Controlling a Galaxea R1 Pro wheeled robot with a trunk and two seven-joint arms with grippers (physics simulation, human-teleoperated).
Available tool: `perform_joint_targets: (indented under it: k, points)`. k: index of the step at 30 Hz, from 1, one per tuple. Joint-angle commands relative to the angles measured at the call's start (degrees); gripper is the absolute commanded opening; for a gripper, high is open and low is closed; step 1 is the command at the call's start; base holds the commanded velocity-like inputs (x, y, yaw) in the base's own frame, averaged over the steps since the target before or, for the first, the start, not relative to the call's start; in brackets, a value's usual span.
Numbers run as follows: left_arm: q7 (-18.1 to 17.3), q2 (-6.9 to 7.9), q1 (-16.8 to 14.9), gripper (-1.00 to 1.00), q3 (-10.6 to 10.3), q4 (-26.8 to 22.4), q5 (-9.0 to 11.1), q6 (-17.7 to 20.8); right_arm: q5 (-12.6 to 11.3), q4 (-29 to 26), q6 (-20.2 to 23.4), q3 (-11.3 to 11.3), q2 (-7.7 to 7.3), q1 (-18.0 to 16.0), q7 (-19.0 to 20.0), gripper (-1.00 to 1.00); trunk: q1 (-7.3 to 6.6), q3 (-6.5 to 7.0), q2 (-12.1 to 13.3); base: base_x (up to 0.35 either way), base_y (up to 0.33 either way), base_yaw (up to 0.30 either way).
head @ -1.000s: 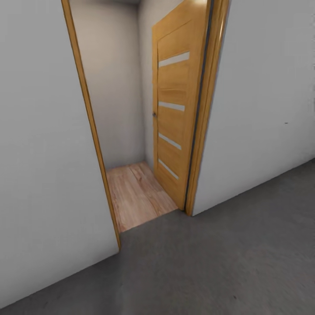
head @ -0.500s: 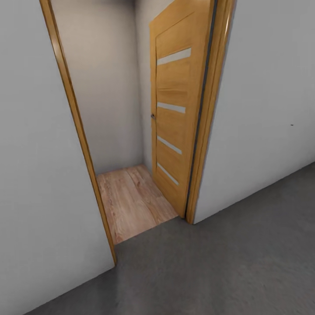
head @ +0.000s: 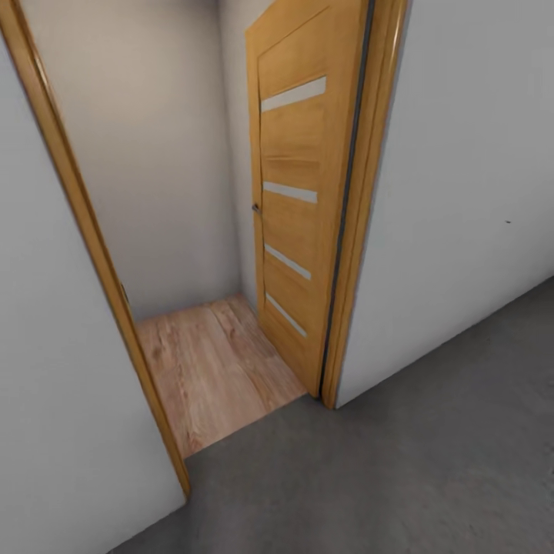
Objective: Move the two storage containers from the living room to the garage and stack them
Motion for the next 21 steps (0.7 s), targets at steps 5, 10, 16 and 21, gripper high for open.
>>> perform_joint_targets:
  k: [5, 10, 16, 21]
  points:
    - [-0.23, 0.02, -0.01, 1.00, -0.11, -0.04, 0.39, 0.25, -0.42, 0.18, -0.27, 0.49, 0.08, -0.07, -0.07, 1.00, 0.03, -0.05, -0.03, 0.288, 0.000, -0.247]
    - [-0.23, 0.02, -0.01, 1.00, -0.11, -0.04, 0.39, 0.25, -0.42, 0.18, -0.19, 0.49, 0.09, -0.07, -0.07, 1.00, 0.03, -0.05, -0.03, 0.285, 0.000, -0.250]
    - [-0.23, 0.00, 0.01, 1.00, -0.11, -0.04, 0.39, 0.25, -0.42, 0.18, -0.18, 0.45, -0.07, -0.07, -0.07, 1.00, 0.03, -0.05, -0.03, 0.285, 0.000, -0.219]
    - [-0.23, 0.01, 0.00, 1.00, -0.11, -0.04, 0.39, 0.25, -0.42, 0.18, -0.18, 0.46, -0.09, -0.07, -0.07, 1.00, 0.03, -0.05, -0.03, 0.279, 0.000, -0.133]
